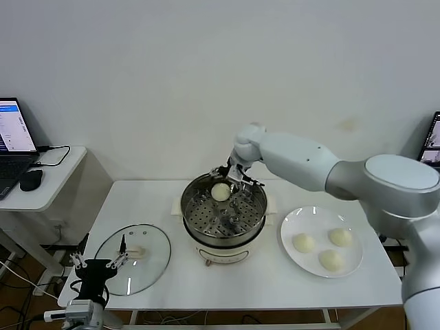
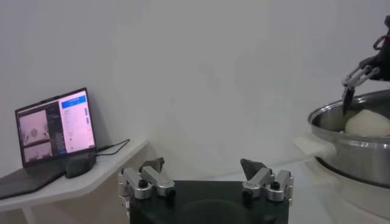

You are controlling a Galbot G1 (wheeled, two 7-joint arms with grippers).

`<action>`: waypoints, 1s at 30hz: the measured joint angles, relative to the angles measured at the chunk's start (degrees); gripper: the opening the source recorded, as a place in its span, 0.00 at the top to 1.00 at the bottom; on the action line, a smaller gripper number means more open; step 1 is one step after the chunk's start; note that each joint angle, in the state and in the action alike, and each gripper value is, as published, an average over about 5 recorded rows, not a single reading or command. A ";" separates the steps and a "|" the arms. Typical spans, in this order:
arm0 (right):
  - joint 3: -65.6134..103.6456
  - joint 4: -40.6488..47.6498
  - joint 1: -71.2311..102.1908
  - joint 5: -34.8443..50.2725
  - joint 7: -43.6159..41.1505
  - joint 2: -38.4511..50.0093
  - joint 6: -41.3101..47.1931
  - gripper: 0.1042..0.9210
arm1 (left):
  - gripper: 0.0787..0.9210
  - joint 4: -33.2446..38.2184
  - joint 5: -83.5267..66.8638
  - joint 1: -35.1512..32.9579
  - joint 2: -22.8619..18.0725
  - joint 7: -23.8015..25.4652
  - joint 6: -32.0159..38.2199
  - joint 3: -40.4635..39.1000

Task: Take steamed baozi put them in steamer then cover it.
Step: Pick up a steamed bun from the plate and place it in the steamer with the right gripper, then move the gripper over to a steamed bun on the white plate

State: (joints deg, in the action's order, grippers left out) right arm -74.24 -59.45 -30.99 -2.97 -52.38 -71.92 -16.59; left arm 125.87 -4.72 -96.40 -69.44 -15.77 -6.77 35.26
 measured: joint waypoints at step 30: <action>3.42 -29.28 2.45 9.40 -6.91 40.99 30.71 0.12 | 0.12 1.25 -0.13 -0.42 0.89 0.06 -0.24 0.92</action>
State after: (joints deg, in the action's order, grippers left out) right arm -70.82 -88.74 -28.55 6.43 -59.29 -30.93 14.12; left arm 127.12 -4.85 -96.81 -68.55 -15.71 -7.01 36.18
